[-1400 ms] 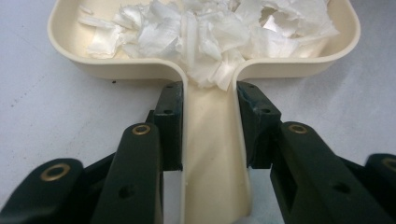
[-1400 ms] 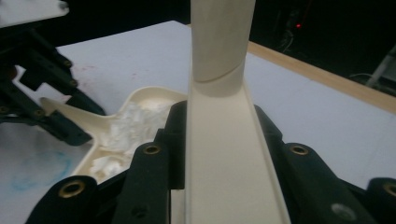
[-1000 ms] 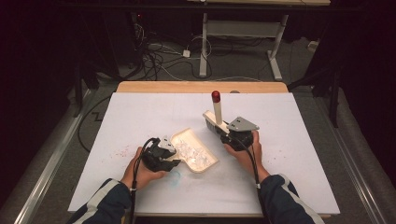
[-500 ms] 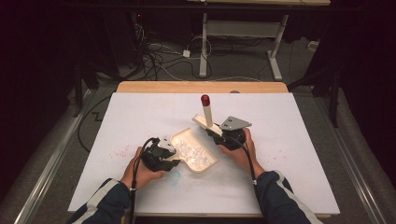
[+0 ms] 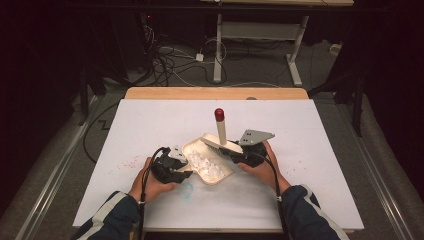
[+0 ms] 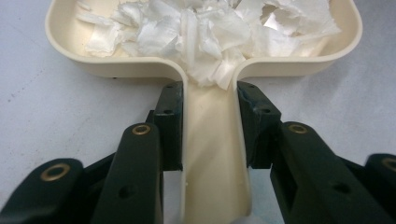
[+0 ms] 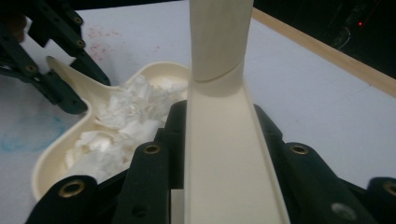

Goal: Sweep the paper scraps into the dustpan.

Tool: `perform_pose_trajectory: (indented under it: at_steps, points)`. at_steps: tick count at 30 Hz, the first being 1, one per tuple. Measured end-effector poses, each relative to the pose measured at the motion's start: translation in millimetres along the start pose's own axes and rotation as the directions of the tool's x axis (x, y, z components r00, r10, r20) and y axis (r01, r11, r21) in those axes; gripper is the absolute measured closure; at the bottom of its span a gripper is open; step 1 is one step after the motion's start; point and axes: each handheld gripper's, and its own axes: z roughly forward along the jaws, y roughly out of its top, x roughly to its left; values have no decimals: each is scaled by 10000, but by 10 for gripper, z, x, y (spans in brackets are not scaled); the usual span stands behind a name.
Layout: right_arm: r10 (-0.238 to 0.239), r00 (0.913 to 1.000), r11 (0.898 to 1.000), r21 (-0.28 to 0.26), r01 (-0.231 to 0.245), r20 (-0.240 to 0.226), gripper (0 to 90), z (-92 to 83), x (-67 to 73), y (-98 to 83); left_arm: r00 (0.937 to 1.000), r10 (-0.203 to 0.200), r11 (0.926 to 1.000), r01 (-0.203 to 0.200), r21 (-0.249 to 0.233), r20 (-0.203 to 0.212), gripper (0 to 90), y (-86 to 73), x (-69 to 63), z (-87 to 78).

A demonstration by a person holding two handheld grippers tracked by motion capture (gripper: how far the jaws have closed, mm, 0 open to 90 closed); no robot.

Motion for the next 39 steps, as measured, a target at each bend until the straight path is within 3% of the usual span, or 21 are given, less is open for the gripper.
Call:
perform_pose_trajectory:
  at_steps: [6, 8, 12, 14, 26, 31, 39]
  points:
    - [70, 9995, 9991, -413, -82, -307, 673, -118, 63, 94, 10000, 18, 10000, -18, -3, -26, 634, 2, -4, -7]
    - [103, 9994, 9995, -279, -113, -332, 673, -114, 84, 112, 10000, 27, 10000, -27, 0, -43, 634, 1, -4, -7]
    - [-105, 9999, 9991, 400, 101, 90, 672, -68, 93, 96, 10000, 29, 10000, -29, 11, -42, 634, -7, -2, -7]
    - [20, 9998, 9990, 455, -28, 185, 673, -67, 77, 82, 10000, 50, 10000, -50, 36, -49, 634, -11, -3, -4]
    - [551, 9968, 9971, -561, -518, 585, 672, -279, 3, 165, 10000, 77, 10000, -77, 54, -57, 634, -12, 2, -2]
    - [784, 9921, 9965, -379, -750, 982, 671, -277, -43, 136, 9999, 110, 9999, -109, 68, -93, 634, -15, 4, -7]
    - [727, 9927, 9973, -50, -726, 966, 672, -321, -31, 122, 9998, -16, 10000, 18, 56, -213, 634, -36, 43, -21]
